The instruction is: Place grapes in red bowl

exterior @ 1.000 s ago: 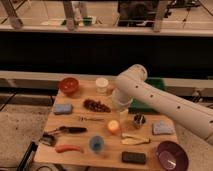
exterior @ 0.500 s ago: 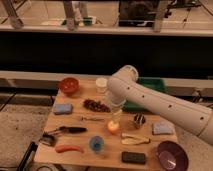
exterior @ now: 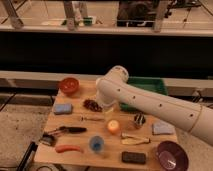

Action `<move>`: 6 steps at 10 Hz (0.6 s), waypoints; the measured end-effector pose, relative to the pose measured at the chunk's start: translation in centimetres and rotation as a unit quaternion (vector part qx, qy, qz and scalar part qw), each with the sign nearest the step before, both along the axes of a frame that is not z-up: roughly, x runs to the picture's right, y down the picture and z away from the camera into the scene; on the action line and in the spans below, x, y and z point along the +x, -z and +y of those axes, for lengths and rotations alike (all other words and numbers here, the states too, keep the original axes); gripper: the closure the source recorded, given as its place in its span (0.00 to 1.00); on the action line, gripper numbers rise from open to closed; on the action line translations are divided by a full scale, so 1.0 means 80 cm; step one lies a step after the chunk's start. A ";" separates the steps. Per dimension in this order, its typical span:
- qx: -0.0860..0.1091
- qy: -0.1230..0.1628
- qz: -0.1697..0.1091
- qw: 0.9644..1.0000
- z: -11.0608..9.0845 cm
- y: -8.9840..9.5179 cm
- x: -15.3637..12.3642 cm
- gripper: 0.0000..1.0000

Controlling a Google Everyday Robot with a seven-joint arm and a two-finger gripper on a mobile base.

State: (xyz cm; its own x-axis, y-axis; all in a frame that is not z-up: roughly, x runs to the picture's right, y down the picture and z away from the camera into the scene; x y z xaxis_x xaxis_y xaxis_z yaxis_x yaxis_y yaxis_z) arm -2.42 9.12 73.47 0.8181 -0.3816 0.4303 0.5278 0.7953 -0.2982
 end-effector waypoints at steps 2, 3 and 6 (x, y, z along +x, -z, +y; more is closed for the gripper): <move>0.002 -0.007 -0.011 1.000 -0.007 -0.017 -0.006 0.20; 0.002 -0.010 -0.013 1.000 -0.012 -0.027 -0.008 0.20; -0.006 -0.014 -0.021 1.000 -0.009 -0.045 -0.019 0.20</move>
State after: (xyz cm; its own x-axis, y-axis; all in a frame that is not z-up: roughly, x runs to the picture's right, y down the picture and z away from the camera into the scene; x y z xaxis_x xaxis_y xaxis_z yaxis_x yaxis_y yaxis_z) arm -3.97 8.43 77.09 0.8088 -0.3535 0.4700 0.5184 0.8059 -0.2860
